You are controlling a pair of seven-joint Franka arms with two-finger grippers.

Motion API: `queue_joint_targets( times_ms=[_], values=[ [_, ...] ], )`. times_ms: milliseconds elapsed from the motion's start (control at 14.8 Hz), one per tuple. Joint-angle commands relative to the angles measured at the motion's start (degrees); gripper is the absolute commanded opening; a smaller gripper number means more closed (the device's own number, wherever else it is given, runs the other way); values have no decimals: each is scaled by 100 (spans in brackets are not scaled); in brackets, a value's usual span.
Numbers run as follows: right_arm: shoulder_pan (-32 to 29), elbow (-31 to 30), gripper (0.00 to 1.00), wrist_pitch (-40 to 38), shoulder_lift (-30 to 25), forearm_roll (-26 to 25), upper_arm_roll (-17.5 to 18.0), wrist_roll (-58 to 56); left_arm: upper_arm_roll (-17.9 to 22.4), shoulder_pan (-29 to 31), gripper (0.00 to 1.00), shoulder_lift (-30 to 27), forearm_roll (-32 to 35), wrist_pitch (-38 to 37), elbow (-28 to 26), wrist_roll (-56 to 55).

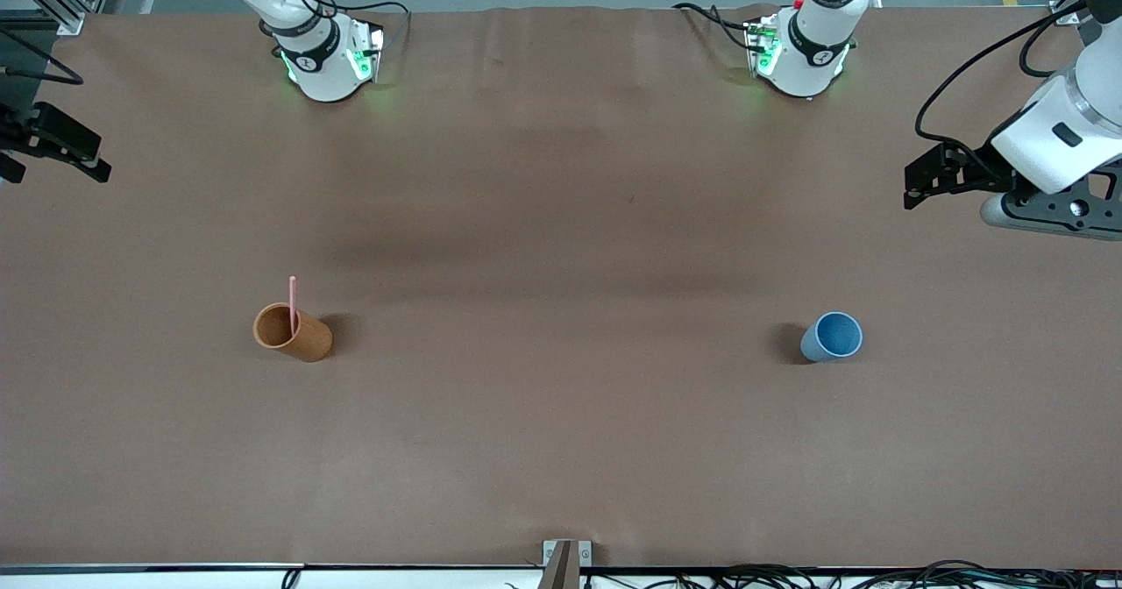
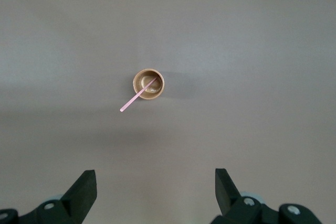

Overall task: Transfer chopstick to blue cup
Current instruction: 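Move the left gripper to the blue cup while the right gripper reaches the tan cup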

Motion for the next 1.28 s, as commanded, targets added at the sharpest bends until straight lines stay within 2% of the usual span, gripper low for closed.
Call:
queue_joint_targets(
  times_ms=[0,337,472,742,877,1012,1215],
  values=[
    [7,-157,100,-1,-163,-25,-24,112,-36,44,100,42,-6,-18,137,112],
    [-2,-148,100,-46,-146,-51,-42,121,-28,53,100,173,-49,-18,145,-28],
    [-2,-148,100,-2,-137,-34,-33,104,112,166,100,253,-93,26,49,76],
    [-28,-148,100,16,-128,-34,2,103,139,255,100,629,-76,1192,-714,68],
    [-46,-148,100,94,-93,-25,20,121,140,281,100,1085,-85,1834,-978,15],
    [-55,-226,99,410,4,-43,212,444,131,378,100,1534,-94,2449,-1155,6],
    [-63,-1006,97,1173,13,-86,625,1164,131,421,100,1956,-94,3232,-1375,85]
  ],
)
